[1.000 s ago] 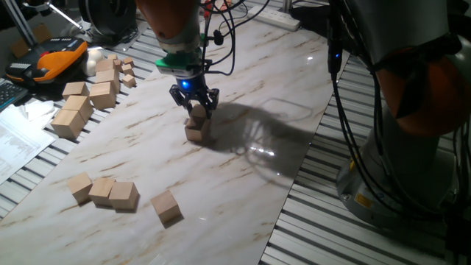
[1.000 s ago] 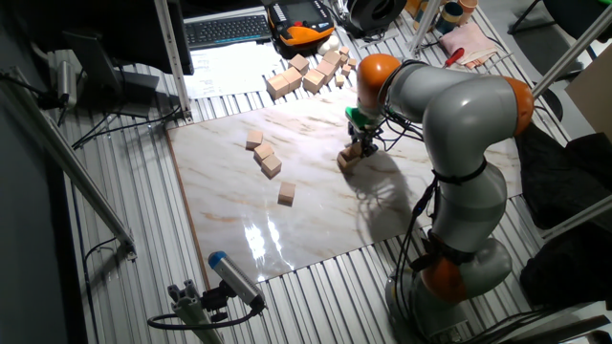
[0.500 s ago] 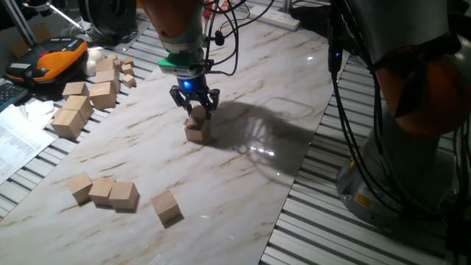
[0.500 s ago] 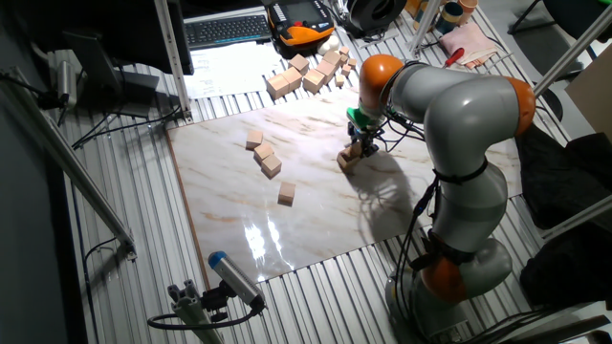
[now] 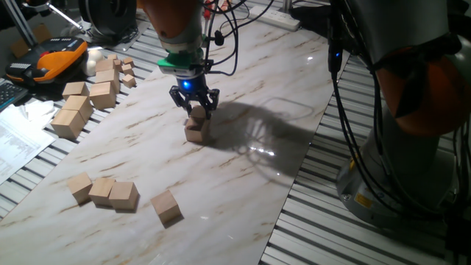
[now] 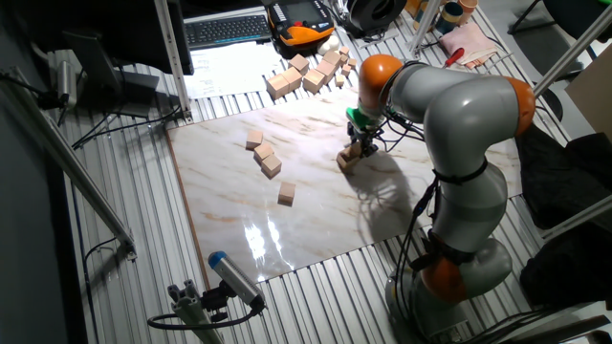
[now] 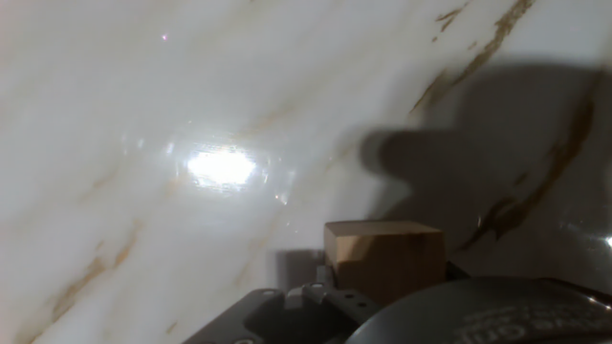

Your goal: Stack the blocks into a pyramid shape

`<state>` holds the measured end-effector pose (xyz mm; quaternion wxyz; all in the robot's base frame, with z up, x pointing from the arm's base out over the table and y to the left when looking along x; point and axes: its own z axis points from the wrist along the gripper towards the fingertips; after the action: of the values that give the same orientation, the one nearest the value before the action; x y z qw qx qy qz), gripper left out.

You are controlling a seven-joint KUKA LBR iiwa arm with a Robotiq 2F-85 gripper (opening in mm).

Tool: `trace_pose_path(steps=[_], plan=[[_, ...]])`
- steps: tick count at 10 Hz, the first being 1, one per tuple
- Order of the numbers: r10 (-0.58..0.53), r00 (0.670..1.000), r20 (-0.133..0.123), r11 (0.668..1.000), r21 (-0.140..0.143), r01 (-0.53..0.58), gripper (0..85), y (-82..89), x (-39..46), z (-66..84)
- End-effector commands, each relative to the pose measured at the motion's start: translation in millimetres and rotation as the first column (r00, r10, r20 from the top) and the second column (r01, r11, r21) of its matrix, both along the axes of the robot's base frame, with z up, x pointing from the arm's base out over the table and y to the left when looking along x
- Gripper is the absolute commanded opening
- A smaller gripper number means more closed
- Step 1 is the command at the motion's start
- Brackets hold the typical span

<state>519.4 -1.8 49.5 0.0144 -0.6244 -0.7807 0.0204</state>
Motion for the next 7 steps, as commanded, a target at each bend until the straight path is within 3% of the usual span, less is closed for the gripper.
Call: trace_pose_path(steps=[1, 5, 6, 7], plan=[[-0.002, 1.0, 0.0, 1.0, -0.001, 0.002, 51.0, 0.4, 0.1, 0.2], [-0.01, 1.0, 0.001, 1.0, -0.004, 0.01, 51.0, 1.8, 0.7, -0.1], [-0.013, 1.0, 0.001, 1.0, -0.005, 0.013, 68.0, 1.9, 1.1, -0.6], [-0.017, 1.0, 0.0, 1.0, -0.009, 0.017, 68.0, 2.1, 1.8, -0.8]])
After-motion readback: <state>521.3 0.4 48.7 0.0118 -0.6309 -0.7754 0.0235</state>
